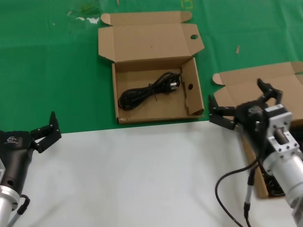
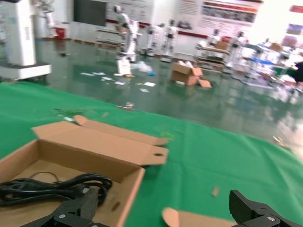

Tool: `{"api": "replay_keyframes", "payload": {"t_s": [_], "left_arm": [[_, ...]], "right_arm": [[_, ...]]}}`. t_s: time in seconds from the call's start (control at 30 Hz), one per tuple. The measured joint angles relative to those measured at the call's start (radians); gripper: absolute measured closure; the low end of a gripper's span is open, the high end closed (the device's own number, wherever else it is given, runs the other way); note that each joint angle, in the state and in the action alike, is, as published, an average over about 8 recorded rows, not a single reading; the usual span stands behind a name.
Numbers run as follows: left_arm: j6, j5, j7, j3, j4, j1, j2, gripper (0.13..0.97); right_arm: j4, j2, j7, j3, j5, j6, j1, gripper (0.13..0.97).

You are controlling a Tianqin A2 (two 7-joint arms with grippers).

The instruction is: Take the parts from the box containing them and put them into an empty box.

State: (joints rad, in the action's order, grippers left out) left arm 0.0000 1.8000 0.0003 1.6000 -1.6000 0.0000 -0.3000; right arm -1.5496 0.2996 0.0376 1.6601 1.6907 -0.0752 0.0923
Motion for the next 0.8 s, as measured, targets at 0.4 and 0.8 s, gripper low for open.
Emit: {"api": "replay_keyframes", "payload": {"t_s": [0.4, 0.8], "left_arm": [[0.0, 0.0, 0.0, 0.0, 0.0, 0.0, 0.0, 0.132], [0.0, 0.0, 0.0, 0.0, 0.0, 0.0, 0.0, 0.132]], "right_arm": [[-0.036, 0.0, -0.027, -0.043, 0.079, 0.054, -0.066, 0.129], [-0.037, 0.0, -0.027, -0.044, 0.079, 0.055, -0.067, 0.129]]}}
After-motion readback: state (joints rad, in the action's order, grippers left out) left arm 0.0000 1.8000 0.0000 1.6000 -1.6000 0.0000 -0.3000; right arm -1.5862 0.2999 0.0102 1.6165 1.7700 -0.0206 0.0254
